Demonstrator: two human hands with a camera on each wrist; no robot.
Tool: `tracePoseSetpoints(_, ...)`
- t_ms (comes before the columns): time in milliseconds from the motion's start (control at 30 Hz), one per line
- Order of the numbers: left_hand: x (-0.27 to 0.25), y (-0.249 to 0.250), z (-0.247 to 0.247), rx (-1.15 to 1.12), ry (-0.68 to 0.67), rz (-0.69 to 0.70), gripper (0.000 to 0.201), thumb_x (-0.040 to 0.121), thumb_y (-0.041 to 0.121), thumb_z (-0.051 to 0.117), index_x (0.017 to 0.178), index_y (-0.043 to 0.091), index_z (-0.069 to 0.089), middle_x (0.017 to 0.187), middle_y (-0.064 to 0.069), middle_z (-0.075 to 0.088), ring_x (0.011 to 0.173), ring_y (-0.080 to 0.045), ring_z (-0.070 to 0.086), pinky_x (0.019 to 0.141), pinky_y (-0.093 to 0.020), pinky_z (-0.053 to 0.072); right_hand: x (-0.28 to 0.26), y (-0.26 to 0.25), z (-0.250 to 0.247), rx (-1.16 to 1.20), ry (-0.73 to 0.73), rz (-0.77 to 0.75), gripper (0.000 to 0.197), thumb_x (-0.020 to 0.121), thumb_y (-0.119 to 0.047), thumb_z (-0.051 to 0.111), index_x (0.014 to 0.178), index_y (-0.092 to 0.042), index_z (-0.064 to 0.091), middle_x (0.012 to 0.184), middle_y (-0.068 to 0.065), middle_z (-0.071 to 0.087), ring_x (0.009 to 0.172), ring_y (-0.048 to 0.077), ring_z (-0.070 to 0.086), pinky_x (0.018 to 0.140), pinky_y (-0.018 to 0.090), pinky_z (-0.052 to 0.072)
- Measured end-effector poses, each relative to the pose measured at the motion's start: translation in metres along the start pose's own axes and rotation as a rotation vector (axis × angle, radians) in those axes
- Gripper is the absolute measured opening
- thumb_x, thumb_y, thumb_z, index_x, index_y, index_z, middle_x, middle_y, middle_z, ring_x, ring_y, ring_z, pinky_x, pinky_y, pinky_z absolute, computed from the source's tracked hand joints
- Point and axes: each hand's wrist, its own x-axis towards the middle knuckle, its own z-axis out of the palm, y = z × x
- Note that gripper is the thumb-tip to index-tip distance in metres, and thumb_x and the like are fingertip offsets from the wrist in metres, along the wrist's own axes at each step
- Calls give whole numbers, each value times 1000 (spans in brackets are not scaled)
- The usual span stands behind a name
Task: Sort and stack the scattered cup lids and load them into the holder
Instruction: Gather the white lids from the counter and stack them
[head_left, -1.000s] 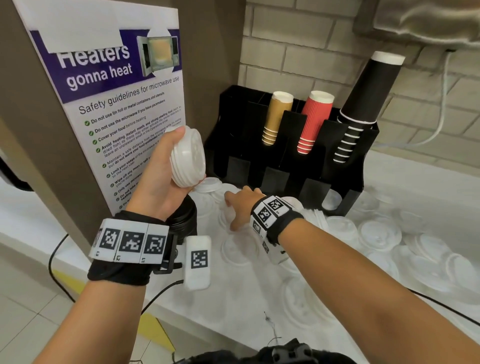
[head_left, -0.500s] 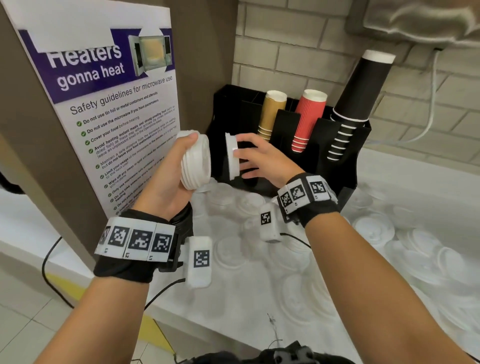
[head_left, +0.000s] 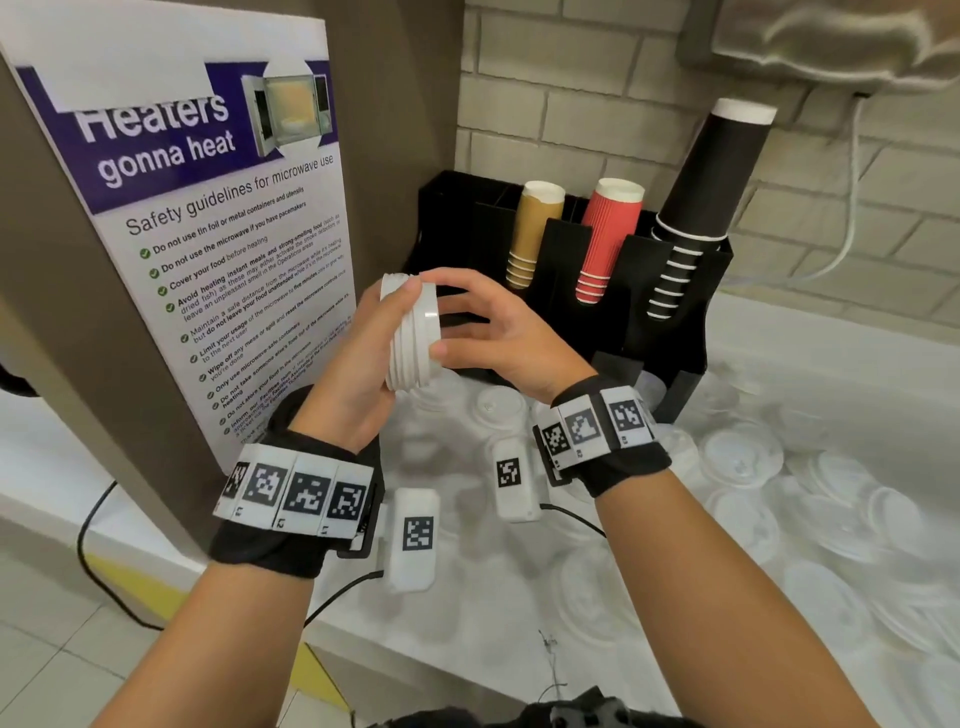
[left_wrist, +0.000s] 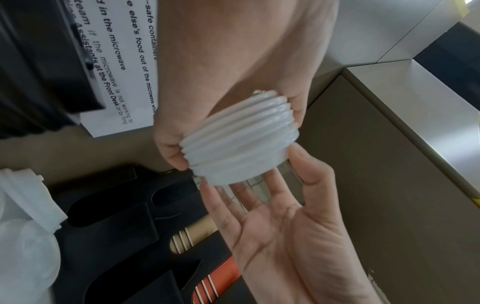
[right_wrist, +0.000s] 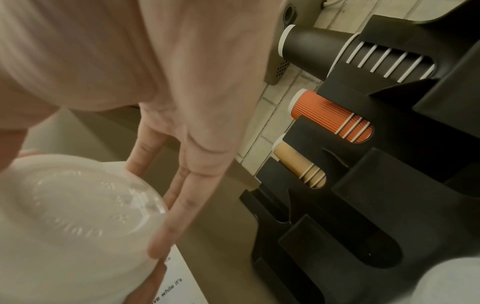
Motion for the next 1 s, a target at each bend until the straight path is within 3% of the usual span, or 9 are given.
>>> tracePoseSetpoints(233, 2, -3, -3, 10, 50, 10, 73, 82, 46, 57, 144, 12, 38, 138, -21, 52, 123, -39, 55, 101, -54, 44, 1, -2, 6, 1, -16, -12, 56, 85, -10, 70, 136, -19, 47, 125, 10, 57, 109, 24, 63, 92, 44, 54)
tracePoseSetpoints(300, 3, -1, -8, 34, 89, 19, 71, 79, 42, 59, 142, 15, 39, 135, -20, 55, 119, -36, 59, 83, -43, 51, 8, 1, 7, 39, -47, 5, 46, 92, -19, 62, 136, -21, 48, 125, 8, 58, 112, 22, 62, 93, 42, 54)
tracePoseSetpoints(367, 5, 3, -12, 40, 121, 31, 70, 75, 39, 60, 137, 13, 43, 120, -15, 62, 99, -27, 65, 64, -31, 51, 21, 7, 8, 57, -28, 106, 36, 101, -32, 43, 135, -23, 49, 121, 3, 62, 114, 18, 60, 94, 34, 53)
tracePoseSetpoints(433, 6, 8, -15, 10, 158, 43, 61, 70, 38, 60, 125, 15, 48, 96, -3, 60, 78, -15, 61, 53, -25, 47, 36, 18, 12, -206, -59, 237, 40, 104, -37, 33, 134, -20, 53, 116, 2, 61, 108, 15, 59, 87, 21, 48)
tracePoseSetpoints(533, 9, 11, -20, 21, 187, 56, 54, 69, 40, 61, 118, 22, 49, 88, 4, 56, 76, -12, 54, 59, -26, 43, 50, 48, 27, -847, -367, 333, 35, 100, -37, 43, 128, -22, 59, 115, 4, 49, 115, 22, 51, 92, 26, 38)
tracePoseSetpoints(633, 11, 9, -27, 29, 194, 59, 55, 69, 42, 62, 119, 22, 51, 89, 5, 57, 80, -13, 54, 63, -28, 42, 52, 73, 46, -1139, -517, 331, 43, 93, -44, 54, 134, -32, 49, 125, 9, 44, 123, 29, 40, 102, 37, 37)
tracePoseSetpoints(733, 11, 9, -32, 37, 203, 55, 57, 69, 42, 62, 122, 23, 52, 92, 4, 56, 81, -13, 54, 62, -27, 43, 55, 80, 53, -1221, -525, 304, 49, 88, -50, 60, 132, -30, 50, 127, 9, 41, 124, 28, 37, 99, 39, 40)
tracePoseSetpoints(867, 13, 11, -36, 32, 216, 63, 54, 70, 42, 62, 119, 24, 52, 88, 6, 57, 77, -11, 55, 55, -25, 45, 65, 78, 50, -1322, -549, 220, 49, 78, -53, 69, 112, -19, 64, 126, 7, 41, 121, 25, 34, 92, 37, 39)
tracePoseSetpoints(1000, 17, 11, -33, 24, 217, 67, 58, 69, 41, 63, 124, 24, 52, 91, 6, 59, 80, -9, 58, 59, -25, 47, 69, 85, 52, -1205, -545, 184, 66, 65, -45, 83, 117, -20, 52, 119, 3, 49, 112, 21, 43, 86, 33, 44)
